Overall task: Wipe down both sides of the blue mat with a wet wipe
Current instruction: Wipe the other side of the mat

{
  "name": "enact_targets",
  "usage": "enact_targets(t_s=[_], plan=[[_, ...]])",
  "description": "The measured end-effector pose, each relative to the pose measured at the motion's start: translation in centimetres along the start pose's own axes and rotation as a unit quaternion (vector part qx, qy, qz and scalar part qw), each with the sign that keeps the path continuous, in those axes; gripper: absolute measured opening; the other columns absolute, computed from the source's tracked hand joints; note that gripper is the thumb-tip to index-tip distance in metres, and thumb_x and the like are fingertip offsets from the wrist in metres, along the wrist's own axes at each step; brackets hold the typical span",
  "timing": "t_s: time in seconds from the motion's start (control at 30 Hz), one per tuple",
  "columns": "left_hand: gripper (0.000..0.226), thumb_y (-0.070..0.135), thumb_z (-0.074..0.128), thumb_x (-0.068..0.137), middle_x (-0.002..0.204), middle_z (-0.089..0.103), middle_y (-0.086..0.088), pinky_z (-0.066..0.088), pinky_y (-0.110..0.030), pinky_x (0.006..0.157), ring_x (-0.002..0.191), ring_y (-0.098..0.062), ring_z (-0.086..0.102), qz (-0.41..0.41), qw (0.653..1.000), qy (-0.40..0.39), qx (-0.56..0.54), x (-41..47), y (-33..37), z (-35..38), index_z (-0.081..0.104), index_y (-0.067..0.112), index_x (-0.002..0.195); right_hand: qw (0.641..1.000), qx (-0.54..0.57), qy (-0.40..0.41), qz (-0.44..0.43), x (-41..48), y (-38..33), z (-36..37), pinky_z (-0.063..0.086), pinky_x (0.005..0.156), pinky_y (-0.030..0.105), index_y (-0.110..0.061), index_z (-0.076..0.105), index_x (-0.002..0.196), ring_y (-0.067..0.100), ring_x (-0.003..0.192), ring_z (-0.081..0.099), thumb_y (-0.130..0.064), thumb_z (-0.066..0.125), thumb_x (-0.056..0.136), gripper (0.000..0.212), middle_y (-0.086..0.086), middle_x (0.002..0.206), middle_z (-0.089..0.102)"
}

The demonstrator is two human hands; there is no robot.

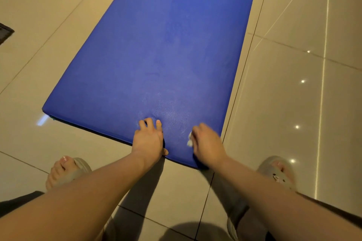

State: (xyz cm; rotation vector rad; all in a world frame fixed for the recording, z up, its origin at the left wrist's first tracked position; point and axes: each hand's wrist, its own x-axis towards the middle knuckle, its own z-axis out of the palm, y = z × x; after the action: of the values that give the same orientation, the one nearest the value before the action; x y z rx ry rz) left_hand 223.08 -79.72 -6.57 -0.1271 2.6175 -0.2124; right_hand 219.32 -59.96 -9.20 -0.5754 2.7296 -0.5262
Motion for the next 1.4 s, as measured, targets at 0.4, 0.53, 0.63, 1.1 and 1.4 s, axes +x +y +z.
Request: enact_targets(t_s=[0.4,0.53,0.63,1.1,1.4], plan=[[0.104,0.074,0.058,0.085,0.149,0.029,-0.02,0.051,-0.037,0.095,0.132,-0.037,0.037,0.002,1.0,0.013,-0.012,-0.3,-0.3,0.3,0.015,0.011,0.157,0.994,-0.017,0.074,0.084,8.4,2.1,-2.1,0.043,0.061,0.037,-0.01,0.054,0.091,0.029,0.078,0.055,-0.022,0.06,0.097,0.014,0.008,0.092,0.057],[0.103,0.073,0.062,0.082,0.146,0.032,-0.02,0.051,-0.037,0.093,0.128,-0.036,0.039,0.002,1.0,0.018,-0.023,-0.3,-0.3,0.0,0.021,0.011,0.154,0.998,0.018,0.014,0.059,2.8,-2.2,0.4,0.048,0.068,0.037,-0.015,0.05,0.09,0.024,0.081,0.055,-0.011,0.064,0.09,0.015,0.005,0.094,0.058],[0.105,0.073,0.064,0.08,0.144,0.032,-0.019,0.052,-0.036,0.092,0.127,-0.034,0.039,-0.002,0.999,0.009,-0.033,-0.2,-0.4,-0.3,0.022,0.012,0.155,0.991,-0.018,-0.089,-0.097,-1.6,-3.9,1.4,0.054,0.076,0.034,-0.019,0.055,0.102,0.02,0.086,0.057,-0.016,0.067,0.09,0.017,0.002,0.099,0.057],[0.146,0.084,0.079,0.045,0.163,0.01,-0.02,0.027,-0.054,0.118,0.151,-0.04,0.012,-0.08,0.982,0.002,-0.173,2.0,-9.5,-0.1,0.011,0.027,0.16,0.999,0.039,0.019,-0.016,3.9,-1.9,0.3,0.04,0.062,0.035,-0.012,0.055,0.086,0.031,0.077,0.056,-0.021,0.058,0.096,0.014,0.008,0.09,0.061],[0.155,0.077,0.084,0.046,0.164,-0.008,-0.026,0.024,-0.06,0.119,0.152,-0.045,-0.007,-0.13,0.976,-0.062,-0.164,3.5,-8.3,-0.5,-0.004,0.02,0.16,0.969,-0.054,-0.067,-0.23,4.0,-0.5,-0.1,0.044,0.06,0.034,-0.017,0.06,0.088,0.026,0.078,0.058,-0.012,0.072,0.079,0.016,0.002,0.088,0.061]])
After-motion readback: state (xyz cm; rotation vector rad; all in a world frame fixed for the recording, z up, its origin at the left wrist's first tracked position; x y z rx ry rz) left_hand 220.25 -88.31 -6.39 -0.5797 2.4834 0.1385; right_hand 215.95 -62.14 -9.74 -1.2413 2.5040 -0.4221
